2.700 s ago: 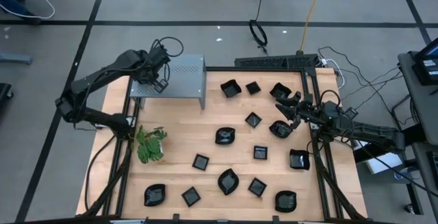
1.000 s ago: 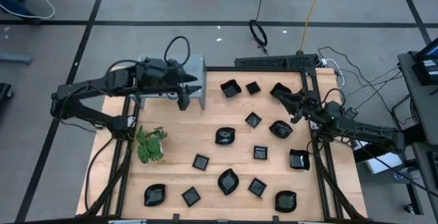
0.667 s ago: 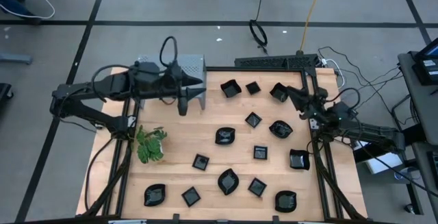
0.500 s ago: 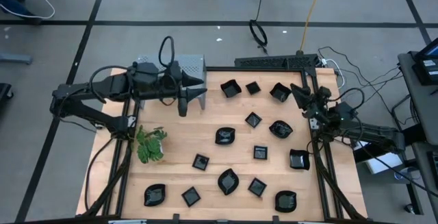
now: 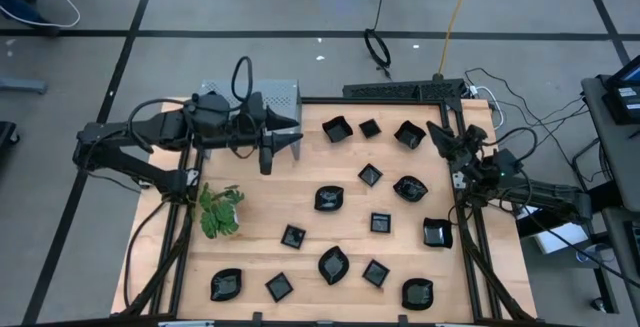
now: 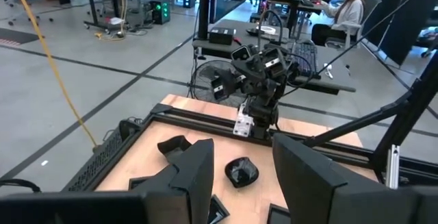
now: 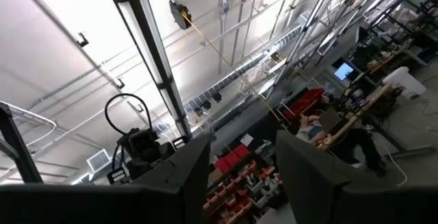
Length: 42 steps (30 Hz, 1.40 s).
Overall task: Pick & Place Mini shaped plates
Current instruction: Stack the distorted square plate on top of the distorted square plate on the shelf
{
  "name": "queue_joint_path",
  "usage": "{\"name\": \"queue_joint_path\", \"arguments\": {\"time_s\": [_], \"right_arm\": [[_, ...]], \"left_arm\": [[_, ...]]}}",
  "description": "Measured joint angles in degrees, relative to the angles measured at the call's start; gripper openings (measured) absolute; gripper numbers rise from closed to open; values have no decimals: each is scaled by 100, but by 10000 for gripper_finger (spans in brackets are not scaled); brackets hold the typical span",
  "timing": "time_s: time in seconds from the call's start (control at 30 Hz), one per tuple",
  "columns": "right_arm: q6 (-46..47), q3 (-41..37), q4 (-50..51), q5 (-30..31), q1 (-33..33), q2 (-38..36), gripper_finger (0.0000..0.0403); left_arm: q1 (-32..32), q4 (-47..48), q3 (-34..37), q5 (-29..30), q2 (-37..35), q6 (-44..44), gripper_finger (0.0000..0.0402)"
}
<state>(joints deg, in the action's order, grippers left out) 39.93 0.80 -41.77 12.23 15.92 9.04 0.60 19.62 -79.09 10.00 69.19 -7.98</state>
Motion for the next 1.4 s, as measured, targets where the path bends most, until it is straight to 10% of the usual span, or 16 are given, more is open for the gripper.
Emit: {"name": "queue_joint_path", "arguments": {"time_s": [0.47,1.0,1.4], "right_arm": [[-947,1297,1601,448,-3,790,155],[-4168,4346,3880,96,9,5345,155],[-7553,4669,3818,130,11,7838,155]], "left_arm": [[7,-13,0,52,0,170,152],[49,-26,0,66,0,334,152],[48,-22,0,63,0,299,152]]}}
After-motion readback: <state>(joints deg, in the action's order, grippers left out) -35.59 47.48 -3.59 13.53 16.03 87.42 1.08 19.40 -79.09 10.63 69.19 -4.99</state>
